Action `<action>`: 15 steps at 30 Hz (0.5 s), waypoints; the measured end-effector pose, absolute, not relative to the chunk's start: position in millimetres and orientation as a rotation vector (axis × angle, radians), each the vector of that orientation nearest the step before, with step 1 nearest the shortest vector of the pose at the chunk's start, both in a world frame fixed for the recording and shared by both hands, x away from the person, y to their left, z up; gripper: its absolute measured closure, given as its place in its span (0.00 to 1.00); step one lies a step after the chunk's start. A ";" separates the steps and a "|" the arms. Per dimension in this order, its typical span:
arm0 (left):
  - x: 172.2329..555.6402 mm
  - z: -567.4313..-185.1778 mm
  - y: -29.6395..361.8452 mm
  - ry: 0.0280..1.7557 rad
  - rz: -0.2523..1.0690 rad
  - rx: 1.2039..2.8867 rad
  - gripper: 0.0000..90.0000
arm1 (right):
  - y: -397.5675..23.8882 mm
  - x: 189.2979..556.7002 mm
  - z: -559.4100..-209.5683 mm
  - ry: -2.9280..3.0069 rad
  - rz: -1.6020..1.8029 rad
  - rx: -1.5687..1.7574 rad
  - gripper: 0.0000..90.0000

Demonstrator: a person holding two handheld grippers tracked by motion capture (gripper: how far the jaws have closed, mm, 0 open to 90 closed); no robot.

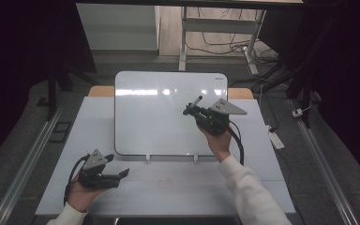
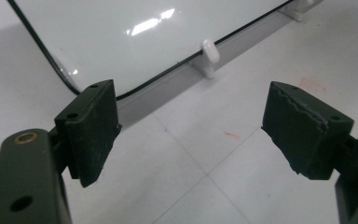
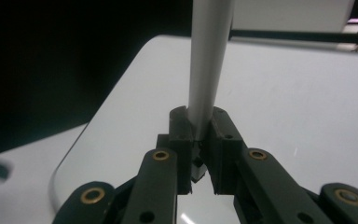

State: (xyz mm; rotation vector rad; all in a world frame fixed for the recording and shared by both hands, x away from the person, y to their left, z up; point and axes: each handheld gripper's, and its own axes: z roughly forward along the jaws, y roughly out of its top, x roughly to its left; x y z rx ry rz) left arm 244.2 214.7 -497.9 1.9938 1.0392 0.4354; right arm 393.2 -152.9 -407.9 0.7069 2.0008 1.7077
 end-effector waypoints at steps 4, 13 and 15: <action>243.9 -492.5 204.5 1.014 0.453 1.995 0.22 | -166.5 370.0 -413.1 2.053 1.709 0.705 0.89; 259.0 -484.9 166.8 0.929 0.427 2.020 0.25 | -181.6 333.7 -430.1 2.120 1.716 0.720 0.89; 262.9 -483.6 157.0 0.905 0.425 2.025 0.26 | -182.7 330.0 -433.7 2.138 1.704 0.729 0.89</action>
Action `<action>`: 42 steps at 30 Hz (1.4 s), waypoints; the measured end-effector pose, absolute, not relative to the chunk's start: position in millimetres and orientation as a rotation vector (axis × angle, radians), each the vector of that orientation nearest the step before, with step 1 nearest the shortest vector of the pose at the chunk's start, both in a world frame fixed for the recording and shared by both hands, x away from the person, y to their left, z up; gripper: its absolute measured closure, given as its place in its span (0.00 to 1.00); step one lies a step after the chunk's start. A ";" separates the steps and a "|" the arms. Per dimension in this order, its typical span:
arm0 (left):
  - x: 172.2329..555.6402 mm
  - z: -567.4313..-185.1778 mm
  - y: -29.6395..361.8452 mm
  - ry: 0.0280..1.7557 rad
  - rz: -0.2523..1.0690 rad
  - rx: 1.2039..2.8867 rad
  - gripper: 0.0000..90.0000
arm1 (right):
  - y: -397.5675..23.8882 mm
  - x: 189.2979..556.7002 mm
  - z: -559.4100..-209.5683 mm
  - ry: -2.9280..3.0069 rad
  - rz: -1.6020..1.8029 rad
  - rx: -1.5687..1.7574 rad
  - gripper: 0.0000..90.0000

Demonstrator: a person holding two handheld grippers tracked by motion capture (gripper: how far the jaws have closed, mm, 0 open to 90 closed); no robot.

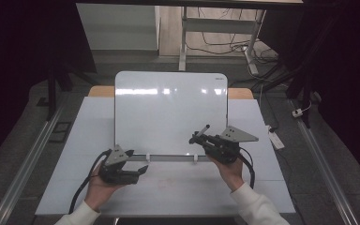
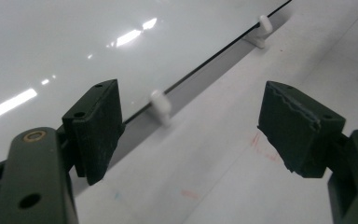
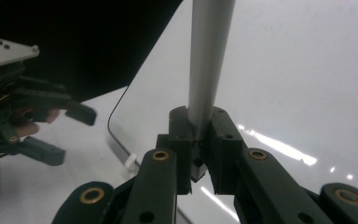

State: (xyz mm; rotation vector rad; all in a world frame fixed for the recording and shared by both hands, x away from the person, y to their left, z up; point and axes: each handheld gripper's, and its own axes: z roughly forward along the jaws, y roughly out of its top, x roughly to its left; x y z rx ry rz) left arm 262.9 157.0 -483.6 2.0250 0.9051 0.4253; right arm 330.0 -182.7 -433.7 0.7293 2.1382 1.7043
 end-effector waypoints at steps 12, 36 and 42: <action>286.3 -468.8 84.7 0.707 0.391 2.076 0.34 | -178.7 317.5 -450.2 2.239 1.718 0.765 0.89; 307.7 -475.6 65.7 0.665 0.195 2.032 0.88 | -167.0 295.1 -449.3 2.114 1.631 0.744 0.75; 309.1 -481.7 58.2 0.707 0.181 2.018 0.88 | -154.9 283.2 -456.3 2.064 1.540 0.851 0.78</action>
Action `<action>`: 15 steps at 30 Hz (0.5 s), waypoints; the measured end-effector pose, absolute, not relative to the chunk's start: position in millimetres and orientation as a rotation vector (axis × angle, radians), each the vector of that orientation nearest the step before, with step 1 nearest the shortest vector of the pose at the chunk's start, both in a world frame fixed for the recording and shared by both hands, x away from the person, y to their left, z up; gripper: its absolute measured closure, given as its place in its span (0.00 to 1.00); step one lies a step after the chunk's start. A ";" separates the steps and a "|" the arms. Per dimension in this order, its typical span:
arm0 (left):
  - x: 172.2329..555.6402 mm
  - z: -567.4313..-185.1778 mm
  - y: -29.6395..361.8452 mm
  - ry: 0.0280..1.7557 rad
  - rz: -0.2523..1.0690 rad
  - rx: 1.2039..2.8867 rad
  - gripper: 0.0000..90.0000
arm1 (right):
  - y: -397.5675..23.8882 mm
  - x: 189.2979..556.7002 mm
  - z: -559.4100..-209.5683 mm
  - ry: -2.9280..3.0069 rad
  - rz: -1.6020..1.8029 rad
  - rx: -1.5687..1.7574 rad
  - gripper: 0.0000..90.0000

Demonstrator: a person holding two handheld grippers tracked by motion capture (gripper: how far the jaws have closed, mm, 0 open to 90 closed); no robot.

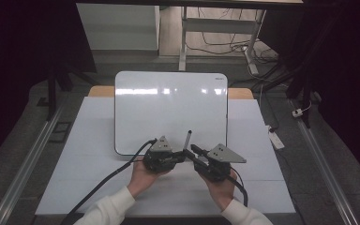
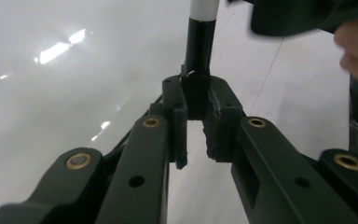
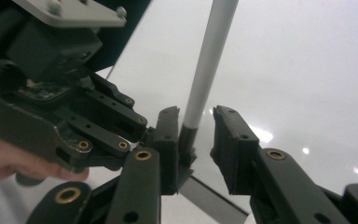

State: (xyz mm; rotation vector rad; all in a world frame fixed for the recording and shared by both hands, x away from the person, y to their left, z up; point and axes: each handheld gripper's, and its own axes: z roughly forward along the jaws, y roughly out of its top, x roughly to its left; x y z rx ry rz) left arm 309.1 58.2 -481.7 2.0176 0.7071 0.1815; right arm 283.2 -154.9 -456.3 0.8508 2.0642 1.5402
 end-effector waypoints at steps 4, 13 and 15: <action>306.9 -482.4 55.0 0.710 0.206 1.998 0.88 | -146.3 284.8 -464.1 2.063 1.513 0.907 0.83; 304.2 -482.9 52.5 0.714 0.225 1.960 0.75 | -148.1 287.0 -462.6 2.054 1.568 0.911 0.89; 303.4 -481.2 54.8 0.719 0.226 1.970 0.57 | -151.2 287.7 -459.8 2.060 1.563 0.906 0.89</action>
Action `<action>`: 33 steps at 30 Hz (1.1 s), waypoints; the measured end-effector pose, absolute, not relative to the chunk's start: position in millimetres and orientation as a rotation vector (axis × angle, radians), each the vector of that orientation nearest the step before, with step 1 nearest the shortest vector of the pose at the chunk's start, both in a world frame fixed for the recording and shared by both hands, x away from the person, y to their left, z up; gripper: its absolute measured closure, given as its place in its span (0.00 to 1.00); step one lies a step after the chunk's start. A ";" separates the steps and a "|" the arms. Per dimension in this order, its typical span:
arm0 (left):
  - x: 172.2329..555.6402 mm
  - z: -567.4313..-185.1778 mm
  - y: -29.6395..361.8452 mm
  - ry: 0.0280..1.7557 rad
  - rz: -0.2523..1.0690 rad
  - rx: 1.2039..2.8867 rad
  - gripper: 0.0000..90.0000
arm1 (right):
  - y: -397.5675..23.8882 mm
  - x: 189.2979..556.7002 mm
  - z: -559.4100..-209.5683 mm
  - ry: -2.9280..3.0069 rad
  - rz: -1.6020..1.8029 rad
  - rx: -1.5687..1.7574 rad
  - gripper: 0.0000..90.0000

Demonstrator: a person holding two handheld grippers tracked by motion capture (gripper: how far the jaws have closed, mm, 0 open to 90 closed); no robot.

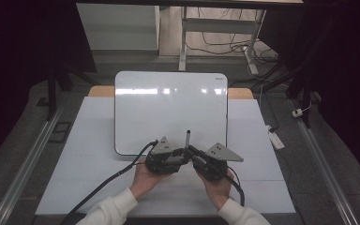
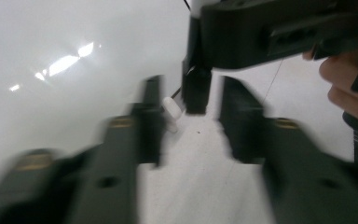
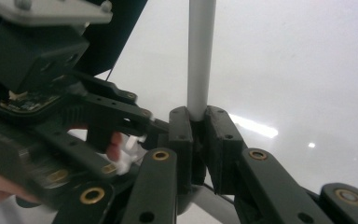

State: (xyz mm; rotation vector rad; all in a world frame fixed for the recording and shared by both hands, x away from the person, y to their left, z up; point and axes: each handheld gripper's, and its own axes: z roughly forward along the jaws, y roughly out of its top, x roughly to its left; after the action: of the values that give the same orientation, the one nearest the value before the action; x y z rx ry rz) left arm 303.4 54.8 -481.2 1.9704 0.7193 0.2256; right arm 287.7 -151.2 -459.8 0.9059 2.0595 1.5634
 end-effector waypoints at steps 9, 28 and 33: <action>277.1 -461.0 80.8 0.663 0.378 2.116 0.31 | -207.2 308.6 -455.7 2.039 1.361 1.074 0.89; 242.9 -478.4 172.7 0.905 0.406 2.033 0.30 | -205.4 358.1 -478.1 2.080 1.008 1.194 0.98; 238.2 -488.8 195.3 0.976 0.414 2.003 0.30 | -216.7 348.7 -473.3 2.057 1.135 1.167 0.86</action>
State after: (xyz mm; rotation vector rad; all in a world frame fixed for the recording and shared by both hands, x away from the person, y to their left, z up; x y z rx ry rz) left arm 238.2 195.3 -488.8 2.0032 0.9760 0.4143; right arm 348.7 -216.7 -473.3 1.1671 2.0571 1.1354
